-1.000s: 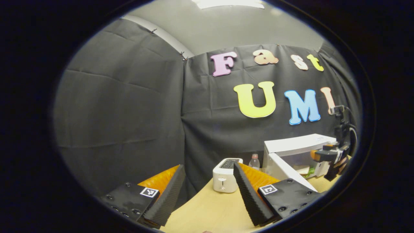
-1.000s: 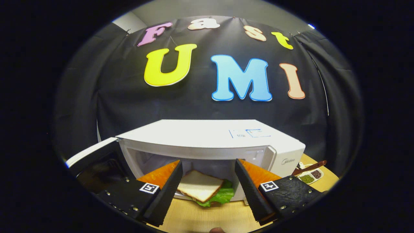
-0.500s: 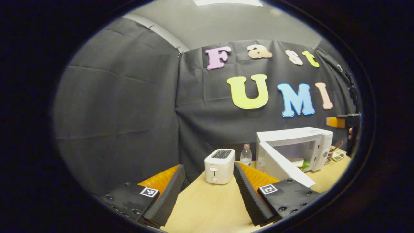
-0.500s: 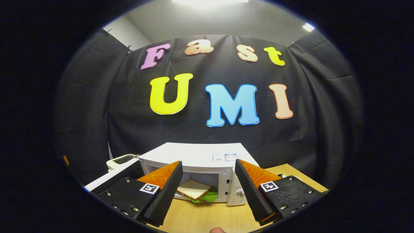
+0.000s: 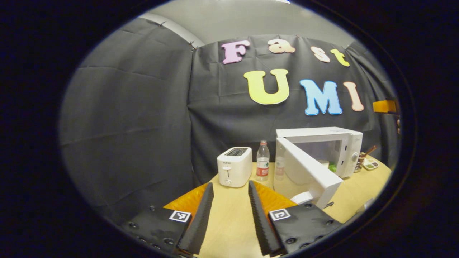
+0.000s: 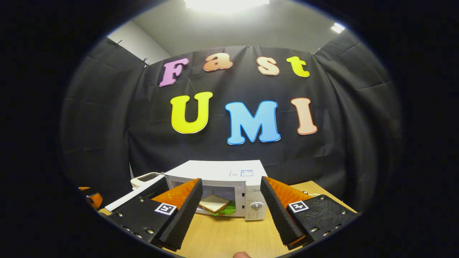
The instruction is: Open the microwave oven with the left hand, put the food in, and close the microwave oven.
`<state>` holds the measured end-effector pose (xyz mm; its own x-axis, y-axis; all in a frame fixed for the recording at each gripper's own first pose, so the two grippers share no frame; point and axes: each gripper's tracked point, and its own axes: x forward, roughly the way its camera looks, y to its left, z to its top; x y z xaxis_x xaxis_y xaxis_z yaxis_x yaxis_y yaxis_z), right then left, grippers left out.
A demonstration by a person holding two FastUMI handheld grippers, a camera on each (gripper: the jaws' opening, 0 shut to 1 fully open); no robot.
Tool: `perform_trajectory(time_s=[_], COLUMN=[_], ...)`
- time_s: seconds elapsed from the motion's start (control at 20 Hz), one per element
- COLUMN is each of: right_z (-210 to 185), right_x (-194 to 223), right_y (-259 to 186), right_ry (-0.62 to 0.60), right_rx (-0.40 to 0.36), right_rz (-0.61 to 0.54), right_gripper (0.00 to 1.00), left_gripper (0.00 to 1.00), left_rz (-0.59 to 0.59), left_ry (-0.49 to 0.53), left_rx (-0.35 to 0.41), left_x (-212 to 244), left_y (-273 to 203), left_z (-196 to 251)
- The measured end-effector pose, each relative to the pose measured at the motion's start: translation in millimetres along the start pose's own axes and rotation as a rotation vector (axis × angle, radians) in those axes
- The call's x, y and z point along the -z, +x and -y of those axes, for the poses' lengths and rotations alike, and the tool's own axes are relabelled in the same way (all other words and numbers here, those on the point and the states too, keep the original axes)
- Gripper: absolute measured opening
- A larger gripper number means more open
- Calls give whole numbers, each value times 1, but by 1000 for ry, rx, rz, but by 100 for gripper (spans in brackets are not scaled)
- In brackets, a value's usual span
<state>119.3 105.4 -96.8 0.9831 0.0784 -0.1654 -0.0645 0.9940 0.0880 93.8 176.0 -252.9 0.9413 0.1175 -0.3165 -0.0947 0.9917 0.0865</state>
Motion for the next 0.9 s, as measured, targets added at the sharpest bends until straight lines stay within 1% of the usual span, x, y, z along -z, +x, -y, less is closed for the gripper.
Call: perform_trajectory(time_s=[0.1, 0.25, 0.3, 0.35, 0.4, 0.55, 0.8, 0.9], right_z=[0, 2, 3, 4, 5, 6, 9, 11], right_x=[-4, -5, -4, -3, -2, 1, 2, 0], right_y=[-9, -19, -22, -24, -27, -34, -42, -43], right_ry=[-4, -14, -13, -11, -8, -9, -29, -30], right_rx=[-7, -11, -11, -10, -9, -6, -2, 6], right_rz=[5, 7, 8, 5, 2, -6, -7, -5], right_gripper=[98, 98, 98, 97, 97, 98, 97, 98], left_gripper=[53, 19, 18, 10, 7, 7, 7, 7], left_rz=[-21, -57, -58, -60, -61, -77, -79, -73], left_ry=[-3, -18, -18, -13, -3, 5, 19, 22], left_rx=[22, 64, 64, 62, 67, 98, 146, 150], left_x=[9, 27, 28, 31, 30, 40, 36, 32], left_y=[-6, -10, -5, -9, -13, -11, -7, -3], left_z=[7, 21, 25, 31, 30, 43, 63, 69])
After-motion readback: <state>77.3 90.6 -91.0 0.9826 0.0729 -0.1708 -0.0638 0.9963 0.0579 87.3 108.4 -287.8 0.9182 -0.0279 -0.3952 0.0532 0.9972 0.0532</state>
